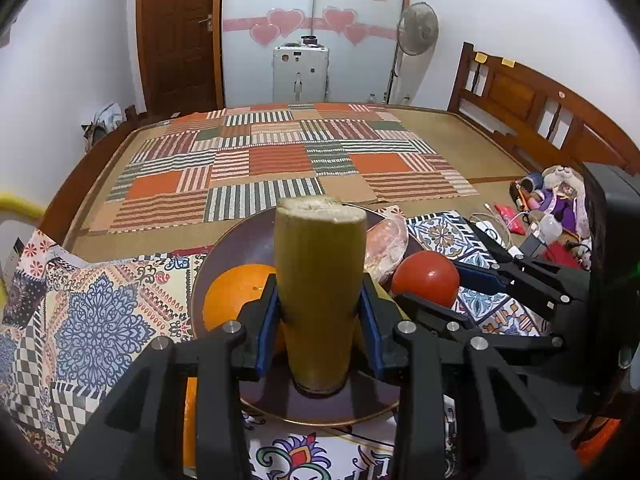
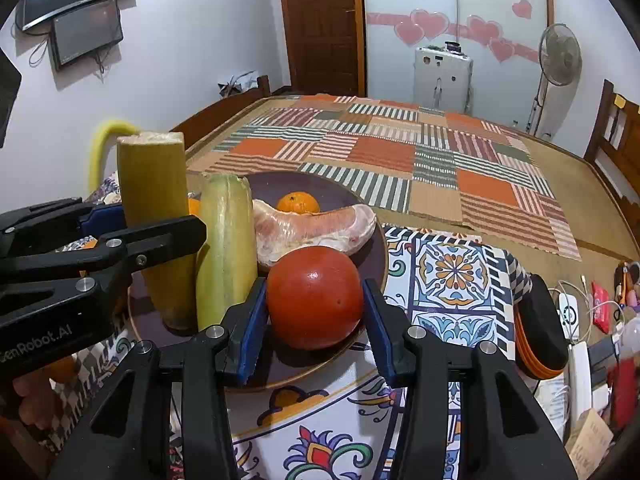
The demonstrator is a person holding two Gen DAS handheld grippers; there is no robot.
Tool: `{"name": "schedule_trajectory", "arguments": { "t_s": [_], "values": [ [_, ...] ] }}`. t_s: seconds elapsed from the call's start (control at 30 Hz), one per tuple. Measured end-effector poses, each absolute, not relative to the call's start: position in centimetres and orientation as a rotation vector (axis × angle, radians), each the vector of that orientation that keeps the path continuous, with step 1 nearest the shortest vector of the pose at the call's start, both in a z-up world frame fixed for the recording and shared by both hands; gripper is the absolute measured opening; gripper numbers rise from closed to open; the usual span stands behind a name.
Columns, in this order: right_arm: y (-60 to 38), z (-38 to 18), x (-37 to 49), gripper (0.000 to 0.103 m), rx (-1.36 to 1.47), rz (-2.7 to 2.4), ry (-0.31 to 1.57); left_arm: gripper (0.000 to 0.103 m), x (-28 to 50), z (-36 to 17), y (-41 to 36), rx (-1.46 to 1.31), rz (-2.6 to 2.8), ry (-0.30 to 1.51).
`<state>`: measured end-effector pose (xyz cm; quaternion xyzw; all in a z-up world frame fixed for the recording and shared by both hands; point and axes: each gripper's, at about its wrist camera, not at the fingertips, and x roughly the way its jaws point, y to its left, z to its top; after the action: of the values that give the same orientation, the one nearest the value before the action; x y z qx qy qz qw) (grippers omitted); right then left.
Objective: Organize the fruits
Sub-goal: 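Carry the yellow fruit with the left tool while the right tool carries the tomato onto the plate, then open both tools over the plate and pull them back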
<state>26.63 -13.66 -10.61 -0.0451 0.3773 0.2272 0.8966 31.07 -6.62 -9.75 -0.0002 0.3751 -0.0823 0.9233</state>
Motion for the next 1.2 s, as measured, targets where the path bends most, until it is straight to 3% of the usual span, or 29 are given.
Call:
{"name": "schedule_trajectory", "arguments": {
  "t_s": [0.2, 0.37, 0.8, 1.2],
  "values": [
    [-13.7, -10.4, 26.6, 0.044, -0.085, 0.473, 0.788, 0.037, 31.1, -9.5, -6.2, -0.021, -0.157, 0.764],
    [-13.7, -9.7, 26.3, 0.056, -0.097, 0.452, 0.739, 0.046, 30.5, -8.5, -6.3, 0.008, -0.155, 0.730],
    [-14.6, -5.8, 22.3, 0.056, -0.089, 0.459, 0.623, 0.047, 25.4, -5.3, -3.7, -0.004, -0.168, 0.671],
    [-14.7, -3.8, 16.1, 0.056, -0.091, 0.470, 0.544, 0.060, 17.7, -3.2, -0.2, 0.022, -0.156, 0.640]
  ]
}}
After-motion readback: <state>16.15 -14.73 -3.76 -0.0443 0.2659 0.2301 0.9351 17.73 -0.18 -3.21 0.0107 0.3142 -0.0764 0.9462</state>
